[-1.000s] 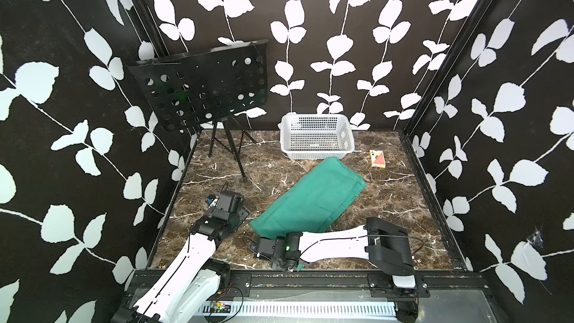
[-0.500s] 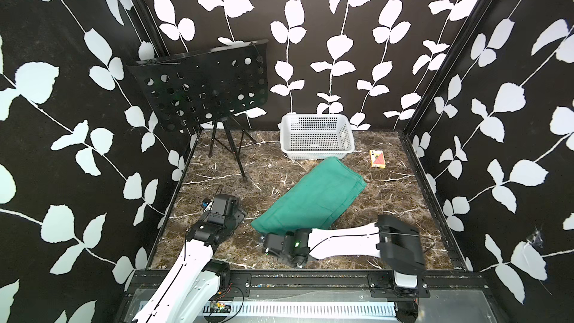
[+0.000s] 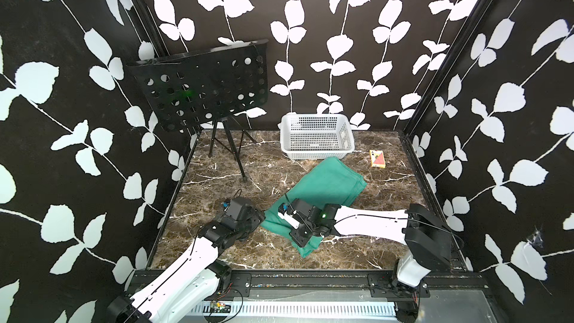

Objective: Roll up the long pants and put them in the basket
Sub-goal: Roll the long pant at the center of the board.

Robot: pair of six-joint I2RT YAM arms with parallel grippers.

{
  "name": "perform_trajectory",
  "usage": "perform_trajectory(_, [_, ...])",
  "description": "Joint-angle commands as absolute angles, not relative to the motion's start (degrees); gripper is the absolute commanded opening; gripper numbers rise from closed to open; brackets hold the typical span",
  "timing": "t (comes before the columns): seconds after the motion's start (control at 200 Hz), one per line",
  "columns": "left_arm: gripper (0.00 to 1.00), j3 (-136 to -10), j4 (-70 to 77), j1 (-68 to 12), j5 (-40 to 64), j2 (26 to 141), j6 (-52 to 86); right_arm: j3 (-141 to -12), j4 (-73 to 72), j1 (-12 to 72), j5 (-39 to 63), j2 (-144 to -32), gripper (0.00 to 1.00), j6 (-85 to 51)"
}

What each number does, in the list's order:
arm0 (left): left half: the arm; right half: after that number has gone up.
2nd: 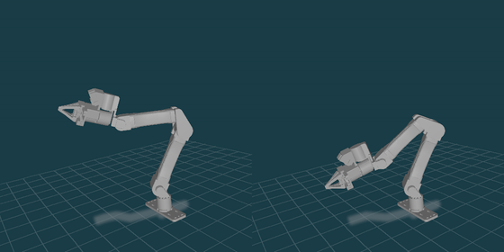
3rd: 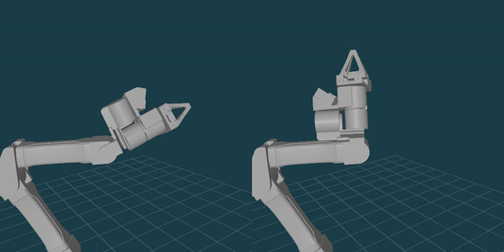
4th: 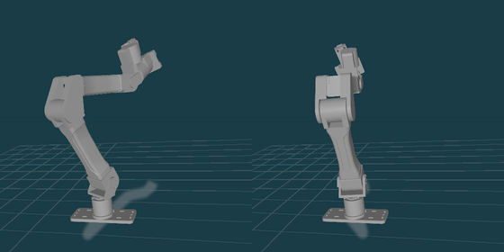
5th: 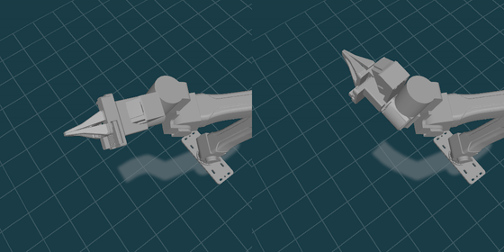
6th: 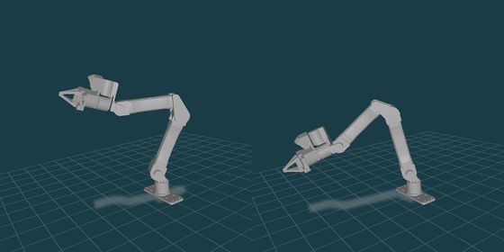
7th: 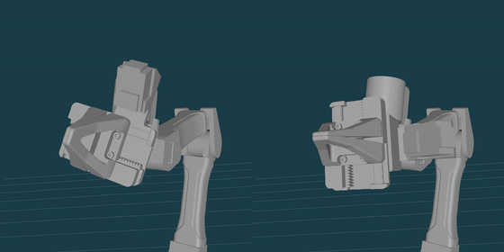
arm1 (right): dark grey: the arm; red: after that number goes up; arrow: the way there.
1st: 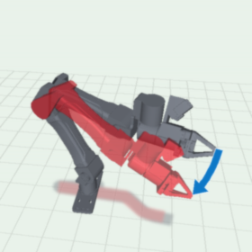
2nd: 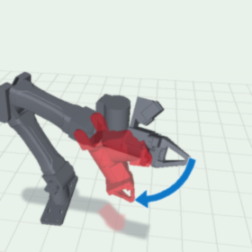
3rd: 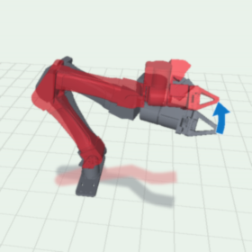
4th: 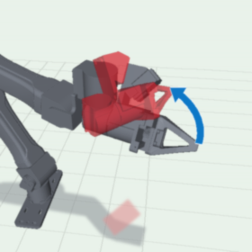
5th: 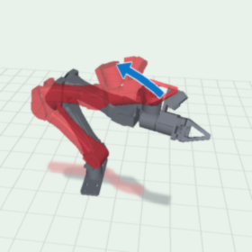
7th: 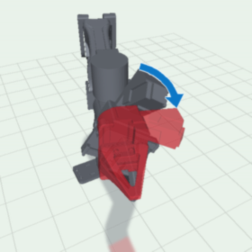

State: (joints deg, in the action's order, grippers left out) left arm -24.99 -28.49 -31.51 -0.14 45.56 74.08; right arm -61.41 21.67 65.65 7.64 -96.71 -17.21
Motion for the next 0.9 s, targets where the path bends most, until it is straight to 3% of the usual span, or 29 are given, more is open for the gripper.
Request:
perform_trajectory(0.0, [0.83, -24.03, -24.75, -33.33, 0.37, 47.06, 77.83, -59.81, 20.19, 65.5, 10.4, -95.59, 0.0, -18.27])
perform_trajectory(0.12, [0.82, -25.04, -23.83, -36.61, 0.44, 51.42, 79.59, -59.46, 19.86, 65.39, 9.92, -95.28, 0.0, -18.51])
perform_trajectory(0.22, [0.73, -24.45, -21.62, -37.44, 1.06, 54.71, 81.17, -58.82, 20.0, 65.39, 9.69, -95.01, 0.0, -18.37])
perform_trajectory(0.38, [0.32, -23.97, -19.86, -37.48, -0.56, 55.79, 82.28, -55.42, 18.67, 65.43, 8.45, -93.94, 0.0, -17.58])
perform_trajectory(0.47, [0.16, -23.69, -19.52, -37.49, -0.63, 55.89, 82.62, -54.07, 17.8, 65.56, 7.64, -93.6, 0.0, -16.69])
perform_trajectory(0.575, [0.01, -23.09, -18.89, -37.53, -0.52, 56.08, 83.21, -55.31, 19.09, 67.44, 4.02, -93.88, 0.2, -14.72])
perform_trajectory(0.72, [0.0, -22.49, -18.72, -37.53, -1.14, 55.46, 83.76, -58.22, 20.04, 72.42, -5.49, -93.97, 0.61, -11.33])
perform_trajectory(0.895, [0.0, -22.49, -18.92, -37.53, -1.21, 55.38, 83.92, -59.99, 18.44, 77.26, -13.86, -97.56, 0.75, -6.32])
